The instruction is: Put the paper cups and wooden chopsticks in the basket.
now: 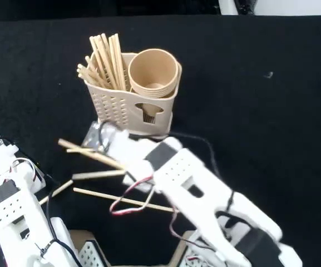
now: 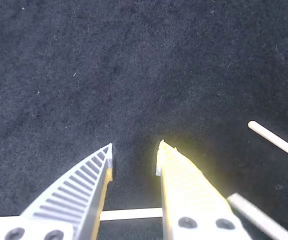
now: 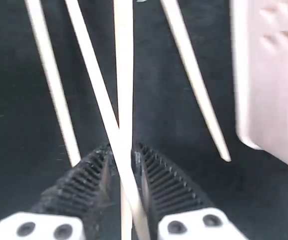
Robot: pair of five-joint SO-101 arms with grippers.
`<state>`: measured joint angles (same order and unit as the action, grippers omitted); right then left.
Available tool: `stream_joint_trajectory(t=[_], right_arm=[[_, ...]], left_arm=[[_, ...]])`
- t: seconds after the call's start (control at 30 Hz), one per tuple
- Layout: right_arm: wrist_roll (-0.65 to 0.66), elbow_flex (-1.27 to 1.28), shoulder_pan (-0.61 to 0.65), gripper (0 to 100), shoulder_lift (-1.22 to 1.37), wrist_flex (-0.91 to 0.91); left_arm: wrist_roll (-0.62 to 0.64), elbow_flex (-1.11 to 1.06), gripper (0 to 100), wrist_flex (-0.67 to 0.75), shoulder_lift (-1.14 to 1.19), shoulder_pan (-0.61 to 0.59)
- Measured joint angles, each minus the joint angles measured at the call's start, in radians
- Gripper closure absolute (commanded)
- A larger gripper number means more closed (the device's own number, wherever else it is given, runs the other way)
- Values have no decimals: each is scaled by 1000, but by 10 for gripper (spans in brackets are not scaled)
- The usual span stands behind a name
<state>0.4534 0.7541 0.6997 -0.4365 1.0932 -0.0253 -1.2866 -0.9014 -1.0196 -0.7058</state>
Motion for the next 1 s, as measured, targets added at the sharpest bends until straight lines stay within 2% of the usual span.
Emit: stream_joint_trajectory(t=[0.2,0.53,0.67,0.8,1.0], right_arm=[[18,-12,-144,988,-121,5],[20,-250,-147,988,-310,158],[14,-324,-140,988,-318,184],[-51,-344,-115,988,-318,172],[-66,-160,5,988,-319,89]], left_arm=[[0,0,852,0,0,0],[0,0,852,0,0,0],[0,0,852,0,0,0],[0,0,852,0,0,0],[0,0,852,0,0,0]])
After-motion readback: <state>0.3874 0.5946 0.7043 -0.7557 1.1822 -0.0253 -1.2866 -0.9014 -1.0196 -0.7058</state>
